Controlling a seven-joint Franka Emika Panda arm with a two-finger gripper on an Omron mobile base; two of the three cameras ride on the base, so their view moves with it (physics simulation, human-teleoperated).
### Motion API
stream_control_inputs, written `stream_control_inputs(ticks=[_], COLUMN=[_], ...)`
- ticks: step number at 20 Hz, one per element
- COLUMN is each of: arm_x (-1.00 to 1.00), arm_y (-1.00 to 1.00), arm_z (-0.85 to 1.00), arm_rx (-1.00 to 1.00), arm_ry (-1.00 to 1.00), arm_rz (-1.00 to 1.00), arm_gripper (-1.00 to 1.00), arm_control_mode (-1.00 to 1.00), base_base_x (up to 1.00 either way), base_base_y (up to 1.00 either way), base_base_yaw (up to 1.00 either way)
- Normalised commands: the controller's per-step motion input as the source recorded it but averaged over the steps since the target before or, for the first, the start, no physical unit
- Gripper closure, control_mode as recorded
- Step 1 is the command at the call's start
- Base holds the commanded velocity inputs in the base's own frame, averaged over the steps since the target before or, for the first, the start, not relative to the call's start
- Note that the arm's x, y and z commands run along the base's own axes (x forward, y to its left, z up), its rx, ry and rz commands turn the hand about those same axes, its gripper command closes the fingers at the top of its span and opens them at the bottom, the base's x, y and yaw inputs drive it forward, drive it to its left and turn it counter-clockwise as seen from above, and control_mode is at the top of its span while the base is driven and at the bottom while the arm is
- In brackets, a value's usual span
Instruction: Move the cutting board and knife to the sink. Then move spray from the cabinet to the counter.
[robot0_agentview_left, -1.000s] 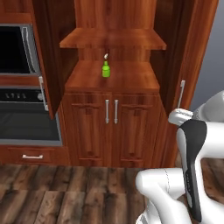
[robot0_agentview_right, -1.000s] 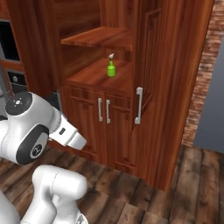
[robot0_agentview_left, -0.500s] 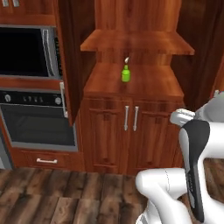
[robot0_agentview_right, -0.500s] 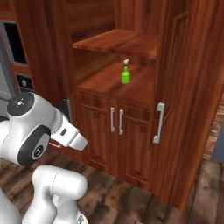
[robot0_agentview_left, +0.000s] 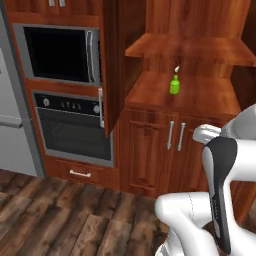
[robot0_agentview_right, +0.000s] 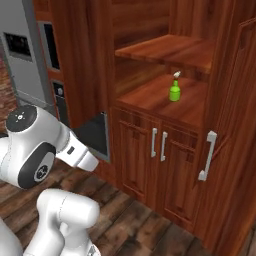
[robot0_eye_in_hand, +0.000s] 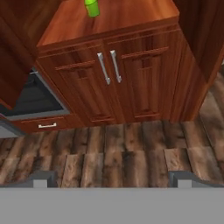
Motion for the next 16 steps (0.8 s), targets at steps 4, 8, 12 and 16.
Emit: stream_control_inputs(ticks=[4,8,12,16], arm_x=[0.0,0.0,0.0,0.0], arm_y=[0.0,0.0,0.0,0.0], arm_z=[0.0,0.0,0.0,0.0], arm_rx=[0.0,0.0,0.0,0.0], arm_ry=[0.0,0.0,0.0,0.0], arm_rz=[0.0,0.0,0.0,0.0], arm_gripper=[-1.0,-1.0,-1.0,-1.0], arm_control_mode=[1.0,1.0,1.0,1.0], base_base_x=[0.81,1.0,0.71,0.07], base_base_y=[0.0,0.0,0.0,0.04], base_base_yaw=[-0.05,-0.27,-0.1,-0.01])
